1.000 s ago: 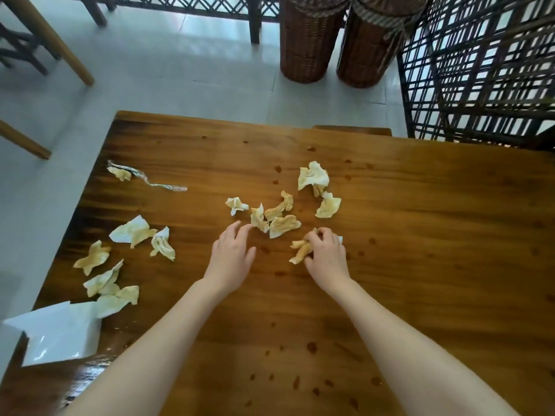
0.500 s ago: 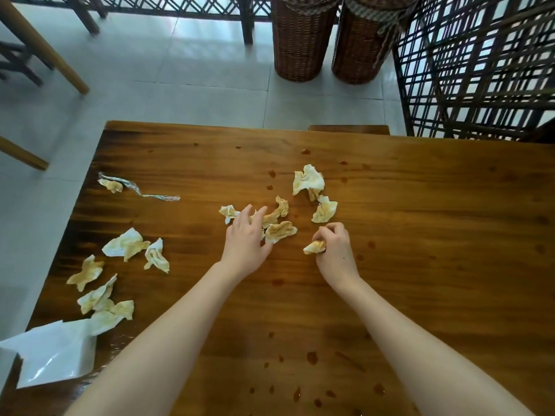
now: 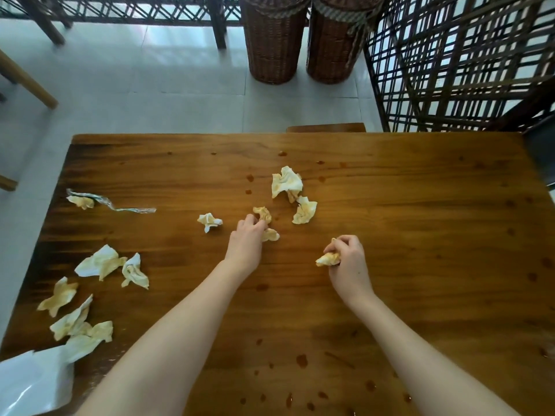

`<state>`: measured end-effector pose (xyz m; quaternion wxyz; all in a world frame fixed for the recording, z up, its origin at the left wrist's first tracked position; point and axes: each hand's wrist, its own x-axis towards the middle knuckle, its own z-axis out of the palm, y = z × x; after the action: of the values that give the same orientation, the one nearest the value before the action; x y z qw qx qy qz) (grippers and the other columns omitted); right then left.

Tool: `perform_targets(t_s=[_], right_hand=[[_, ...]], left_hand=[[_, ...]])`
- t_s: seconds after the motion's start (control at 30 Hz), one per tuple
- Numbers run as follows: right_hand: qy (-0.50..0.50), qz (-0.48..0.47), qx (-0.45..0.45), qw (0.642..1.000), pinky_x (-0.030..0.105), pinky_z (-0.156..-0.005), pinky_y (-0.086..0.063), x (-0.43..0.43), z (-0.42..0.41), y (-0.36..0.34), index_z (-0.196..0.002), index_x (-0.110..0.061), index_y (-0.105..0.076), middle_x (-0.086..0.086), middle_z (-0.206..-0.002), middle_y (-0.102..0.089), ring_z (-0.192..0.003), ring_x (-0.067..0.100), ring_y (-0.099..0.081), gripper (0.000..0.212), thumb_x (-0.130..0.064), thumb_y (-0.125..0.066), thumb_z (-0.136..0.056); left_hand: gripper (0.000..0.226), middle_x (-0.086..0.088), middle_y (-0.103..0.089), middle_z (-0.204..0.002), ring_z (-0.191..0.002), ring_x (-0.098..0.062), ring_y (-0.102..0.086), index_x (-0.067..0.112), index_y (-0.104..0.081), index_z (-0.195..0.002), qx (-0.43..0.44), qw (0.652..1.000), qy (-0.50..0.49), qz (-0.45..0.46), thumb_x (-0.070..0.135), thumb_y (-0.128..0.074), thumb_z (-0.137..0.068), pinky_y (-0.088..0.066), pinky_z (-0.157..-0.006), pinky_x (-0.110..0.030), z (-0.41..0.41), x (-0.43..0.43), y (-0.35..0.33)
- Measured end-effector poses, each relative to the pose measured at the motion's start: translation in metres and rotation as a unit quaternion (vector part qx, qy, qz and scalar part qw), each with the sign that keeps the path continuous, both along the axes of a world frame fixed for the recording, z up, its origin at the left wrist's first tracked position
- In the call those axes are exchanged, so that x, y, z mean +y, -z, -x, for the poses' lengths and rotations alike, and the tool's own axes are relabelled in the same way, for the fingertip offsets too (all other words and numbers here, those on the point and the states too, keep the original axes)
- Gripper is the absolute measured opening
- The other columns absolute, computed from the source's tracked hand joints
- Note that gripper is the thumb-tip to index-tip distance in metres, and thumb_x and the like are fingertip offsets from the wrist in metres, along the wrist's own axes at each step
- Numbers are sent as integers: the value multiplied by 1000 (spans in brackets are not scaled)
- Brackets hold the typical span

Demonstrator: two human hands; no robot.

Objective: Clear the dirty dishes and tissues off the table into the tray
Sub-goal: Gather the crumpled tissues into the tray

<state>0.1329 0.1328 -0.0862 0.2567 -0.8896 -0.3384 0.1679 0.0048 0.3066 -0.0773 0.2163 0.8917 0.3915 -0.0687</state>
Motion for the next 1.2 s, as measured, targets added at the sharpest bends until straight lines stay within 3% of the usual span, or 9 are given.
perform_targets(t_s=[0.2, 0.37, 0.47, 0.7, 0.87, 1.03, 1.2], right_hand=[[2, -13, -6, 1000, 17, -81, -38, -8, 2, -9, -87, -16, -67, -2, -107, -49, -101, 7, -40, 24, 4, -72, -76], [-8, -11, -4, 1000, 12, -78, -34, -2, 7, -23, -89, -15, -68, -6, -103, -44, -100, 6, -39, 21, 4, -69, -79], [-19, -13, -3, 1000, 16, -81, -36, 9, 6, -31, -90, -15, -67, -5, -105, -44, -102, 6, -37, 22, 5, -67, -80], [-36, -11, -17, 999, 17, -80, -39, 22, 13, -41, -92, -15, -67, -6, -105, -45, -102, 7, -39, 22, 4, -67, -81], [-18, -3, -21, 1000, 11, -75, -35, 10, 15, -47, -94, -15, -68, -1, -111, -49, -103, 7, -39, 24, 5, -69, -79], [22, 13, -28, 999, 12, -82, -37, -37, 10, -54, -98, -14, -67, -2, -112, -49, -106, 8, -43, 27, 5, -68, -80], [71, 15, -31, 997, 10, -81, -38, -104, -2, -63, -101, -14, -66, 0, -116, -49, -110, 9, -44, 27, 3, -69, -80]], left_hand=[[34, -7, -56, -117, -104, -21, -52, 10, -60, -124, -59, 997, -49, 4, -3, -49, -94, -50, -85, -32, 11, -3, -16], [32, -7, -55, -118, -101, -22, -55, 8, -60, -122, -92, 994, -63, -4, -4, -48, -95, -52, -80, -31, 26, -5, -34], [32, -7, -54, -115, -96, -22, -55, 9, -59, -119, -90, 994, -66, -21, -5, -47, -93, -43, -67, -27, 35, -4, -42], [35, -4, -56, -109, -81, -10, -43, 14, -52, -122, -100, 991, -72, -52, -3, -53, -92, -28, -53, -18, 50, -2, -51], [54, -4, -55, -119, -97, -20, -57, 19, -42, -141, -102, 992, -40, -61, -2, -52, -92, -49, -70, -27, 50, -11, -54], [64, -3, -55, -118, -97, -20, -57, 23, -38, -144, -110, 992, 21, -64, -5, -53, -89, -44, -67, -23, 28, -40, -53], [65, -4, -54, -125, -105, -22, -56, 24, -38, -145, -121, 986, 101, -51, -5, -54, -89, -51, -72, -27, -6, -86, -57]])
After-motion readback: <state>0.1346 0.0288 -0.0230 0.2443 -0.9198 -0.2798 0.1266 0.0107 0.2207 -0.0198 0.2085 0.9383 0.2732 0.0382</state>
